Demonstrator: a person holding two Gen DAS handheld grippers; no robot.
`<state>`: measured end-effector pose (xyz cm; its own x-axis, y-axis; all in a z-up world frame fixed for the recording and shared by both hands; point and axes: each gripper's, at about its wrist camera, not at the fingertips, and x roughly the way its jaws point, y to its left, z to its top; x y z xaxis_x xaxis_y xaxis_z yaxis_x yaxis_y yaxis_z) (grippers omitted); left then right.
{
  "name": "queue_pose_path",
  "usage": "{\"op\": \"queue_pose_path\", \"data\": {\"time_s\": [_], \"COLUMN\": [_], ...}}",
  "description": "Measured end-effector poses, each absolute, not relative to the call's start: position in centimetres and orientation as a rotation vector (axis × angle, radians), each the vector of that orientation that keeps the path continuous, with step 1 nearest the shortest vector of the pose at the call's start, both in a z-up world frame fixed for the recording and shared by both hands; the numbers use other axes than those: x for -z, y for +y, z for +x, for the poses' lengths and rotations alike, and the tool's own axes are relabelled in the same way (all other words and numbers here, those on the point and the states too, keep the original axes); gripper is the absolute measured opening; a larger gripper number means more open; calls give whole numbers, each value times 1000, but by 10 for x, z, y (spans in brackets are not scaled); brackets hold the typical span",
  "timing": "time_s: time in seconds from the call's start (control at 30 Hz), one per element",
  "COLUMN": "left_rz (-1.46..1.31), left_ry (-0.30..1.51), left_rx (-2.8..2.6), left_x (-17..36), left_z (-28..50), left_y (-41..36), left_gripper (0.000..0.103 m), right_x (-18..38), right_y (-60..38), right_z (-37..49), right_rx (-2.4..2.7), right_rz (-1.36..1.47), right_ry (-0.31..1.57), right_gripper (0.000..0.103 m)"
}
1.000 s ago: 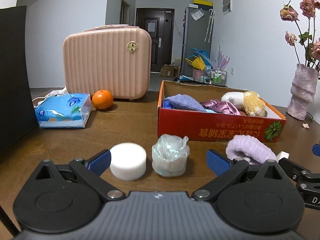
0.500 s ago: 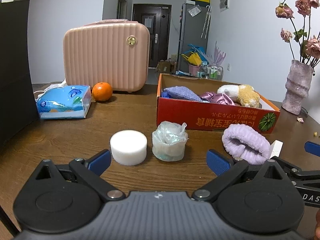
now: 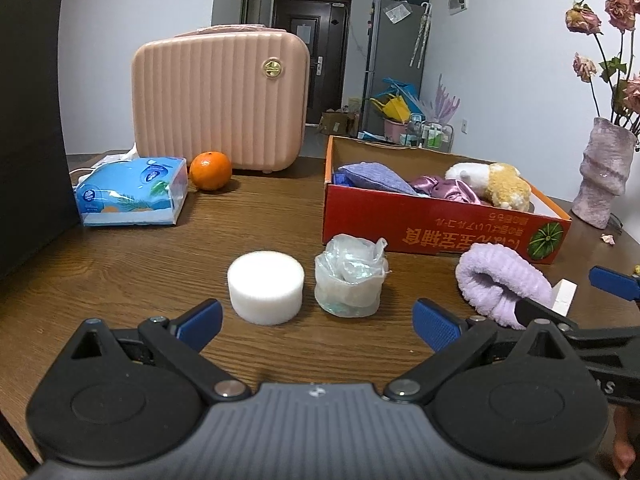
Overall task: Organize soft objects
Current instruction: 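Close the right tool on the lavender fuzzy headband, then lift the headband with the right tool while the left tool approaches the white round sponge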
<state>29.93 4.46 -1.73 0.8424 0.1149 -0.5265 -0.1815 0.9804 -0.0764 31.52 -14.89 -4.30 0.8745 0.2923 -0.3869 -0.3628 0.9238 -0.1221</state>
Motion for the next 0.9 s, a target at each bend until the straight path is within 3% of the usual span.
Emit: {"op": "queue_pose_path", "data": {"time_s": [0.23, 0.6, 0.9], "left_rz": [-138, -148, -148], "left_ry": [546, 551, 550], "left_rx": [-188, -193, -184], "left_x": [17, 18, 18], "left_z": [303, 305, 305], "left_y": [53, 56, 56], "left_gripper": [103, 103, 103], "right_x": [49, 59, 63], "right_y": [-141, -135, -139], "right_z": [347, 383, 387], "right_rx": [-322, -354, -385], "right_rz": [-200, -177, -141], "right_ry": [412, 532, 592], "right_gripper": [100, 80, 50]}}
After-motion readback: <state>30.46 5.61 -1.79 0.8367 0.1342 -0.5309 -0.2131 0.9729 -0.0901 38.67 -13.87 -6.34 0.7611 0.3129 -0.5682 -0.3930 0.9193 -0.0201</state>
